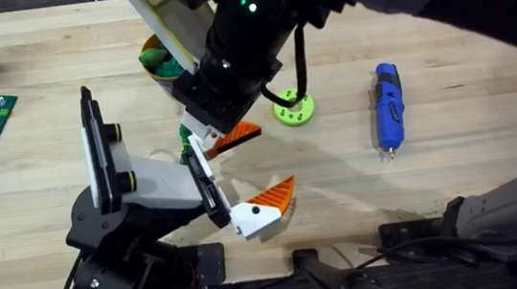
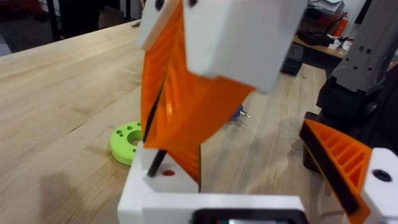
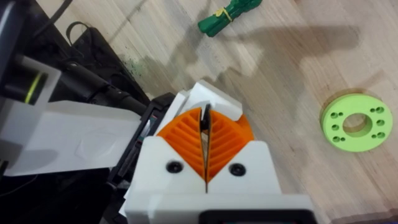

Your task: Pick up the gripper from the table and insert it into the empty holder that is missing its gripper. Then pick up a screw, insert it into the mounting hole, and use the screwdriver to tighten it. Finally, clean up the table by picking up the vegetable and placing it into the bucket.

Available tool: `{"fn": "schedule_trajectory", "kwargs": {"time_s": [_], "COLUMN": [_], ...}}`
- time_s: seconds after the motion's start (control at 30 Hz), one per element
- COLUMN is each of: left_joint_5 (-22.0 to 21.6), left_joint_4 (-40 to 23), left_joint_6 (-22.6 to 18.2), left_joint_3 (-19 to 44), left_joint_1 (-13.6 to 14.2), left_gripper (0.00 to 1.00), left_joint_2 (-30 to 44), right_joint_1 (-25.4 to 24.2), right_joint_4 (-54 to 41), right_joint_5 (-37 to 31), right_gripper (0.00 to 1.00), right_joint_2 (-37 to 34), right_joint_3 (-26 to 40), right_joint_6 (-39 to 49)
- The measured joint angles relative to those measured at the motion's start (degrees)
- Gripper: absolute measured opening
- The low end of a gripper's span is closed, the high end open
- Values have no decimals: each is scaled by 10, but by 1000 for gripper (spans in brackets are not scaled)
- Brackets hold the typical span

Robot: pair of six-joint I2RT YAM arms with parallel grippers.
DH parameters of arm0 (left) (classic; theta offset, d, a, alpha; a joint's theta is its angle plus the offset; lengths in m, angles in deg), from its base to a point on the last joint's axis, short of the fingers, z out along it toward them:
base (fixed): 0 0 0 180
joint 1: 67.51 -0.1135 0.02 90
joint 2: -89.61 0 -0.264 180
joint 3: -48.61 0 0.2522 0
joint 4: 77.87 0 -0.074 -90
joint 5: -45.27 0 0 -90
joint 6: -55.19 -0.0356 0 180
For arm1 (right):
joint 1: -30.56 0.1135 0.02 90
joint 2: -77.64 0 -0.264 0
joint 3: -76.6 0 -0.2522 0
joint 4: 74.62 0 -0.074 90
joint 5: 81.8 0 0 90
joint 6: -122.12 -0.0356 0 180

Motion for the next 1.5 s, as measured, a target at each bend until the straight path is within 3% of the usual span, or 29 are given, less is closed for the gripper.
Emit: {"fn": "schedule_trajectory", "kwargs": {"time_s": [1.5], "left_joint_5": [0], "left_joint_4": [0], "left_joint_6": [2], "left_joint_3": [0], "left_joint_1": [0], "left_gripper": [983], "left_joint_2": [0], "right_joint_1": [-1], "right_joint_4": [-19], "right_joint_5": [-3], "right_gripper": [7], "right_joint_2": [20], "right_joint_3": [0], "right_joint_6": [9]}}
